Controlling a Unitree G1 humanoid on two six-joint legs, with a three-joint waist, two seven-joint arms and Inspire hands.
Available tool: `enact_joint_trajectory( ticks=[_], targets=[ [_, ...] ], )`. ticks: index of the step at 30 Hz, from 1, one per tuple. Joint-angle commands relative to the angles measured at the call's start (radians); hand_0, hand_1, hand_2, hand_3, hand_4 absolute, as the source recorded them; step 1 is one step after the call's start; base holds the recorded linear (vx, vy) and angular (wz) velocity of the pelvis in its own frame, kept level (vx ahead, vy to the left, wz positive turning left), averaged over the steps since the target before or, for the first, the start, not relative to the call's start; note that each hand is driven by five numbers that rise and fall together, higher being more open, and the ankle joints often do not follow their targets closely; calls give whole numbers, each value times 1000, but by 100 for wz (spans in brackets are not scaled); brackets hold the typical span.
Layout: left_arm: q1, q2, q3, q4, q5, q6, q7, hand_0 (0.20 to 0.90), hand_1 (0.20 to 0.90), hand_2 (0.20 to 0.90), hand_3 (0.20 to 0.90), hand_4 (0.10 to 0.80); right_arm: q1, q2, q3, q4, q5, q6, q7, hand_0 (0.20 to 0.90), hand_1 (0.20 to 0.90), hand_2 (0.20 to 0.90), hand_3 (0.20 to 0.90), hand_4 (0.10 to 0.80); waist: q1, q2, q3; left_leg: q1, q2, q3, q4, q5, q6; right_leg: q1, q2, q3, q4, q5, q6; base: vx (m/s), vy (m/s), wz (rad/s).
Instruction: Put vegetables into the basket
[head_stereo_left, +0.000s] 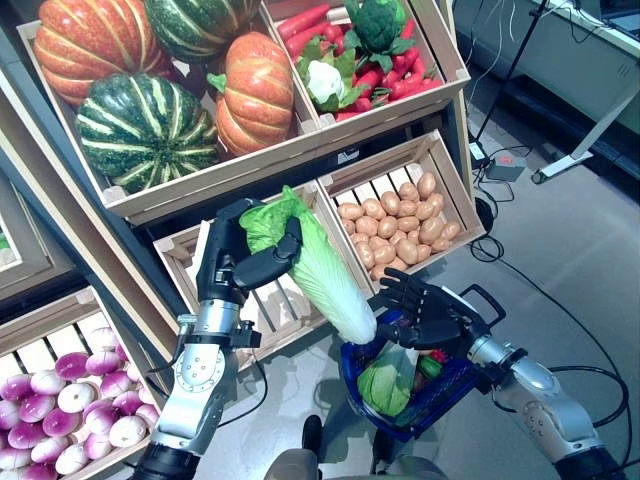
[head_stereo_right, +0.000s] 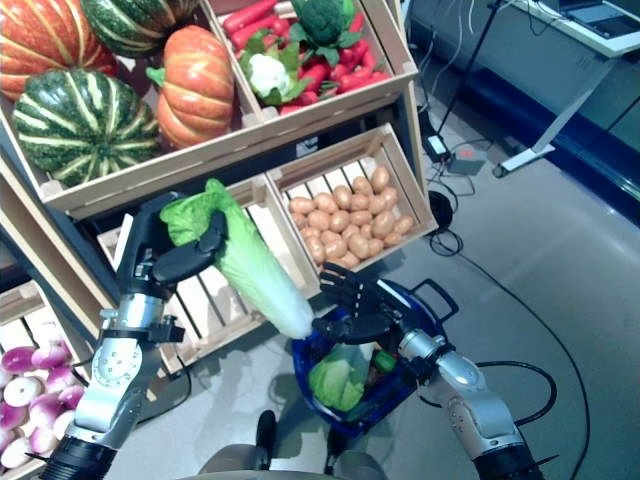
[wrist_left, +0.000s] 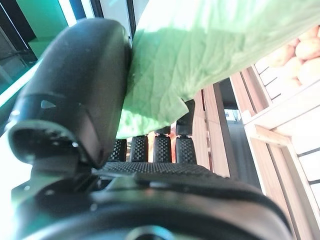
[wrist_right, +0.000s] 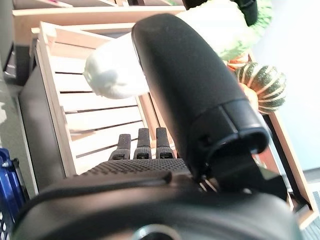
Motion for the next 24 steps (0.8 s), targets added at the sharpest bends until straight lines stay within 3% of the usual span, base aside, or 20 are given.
enact_joint_trajectory(
  ticks=[1,16,24],
  targets=[
    [-90,32,9,7,-39,-90,-2,300,300,300,300,400,-76,-12,59,-83,46,-12,103,900,900,900,900,800,20,-40,-119,8,-10,-16,1,-63,-37,32,-72,-45,1,19,55,0,0,0],
    [-74,18,-30,6,-80,-92,-36,300,300,300,300,400,-108,57,170,-67,88,62,79,900,900,900,900,800,35,-36,-139,16,-11,-29,1,-66,-36,39,-81,-44,1,19,60,19,5,3],
    [-75,18,-47,-6,-84,-80,-41,300,300,300,300,400,-117,76,201,-55,75,68,-24,900,900,900,900,800,33,-33,-144,22,-11,-23,1,-72,-32,38,-86,-37,1,20,63,24,15,0]
  ],
)
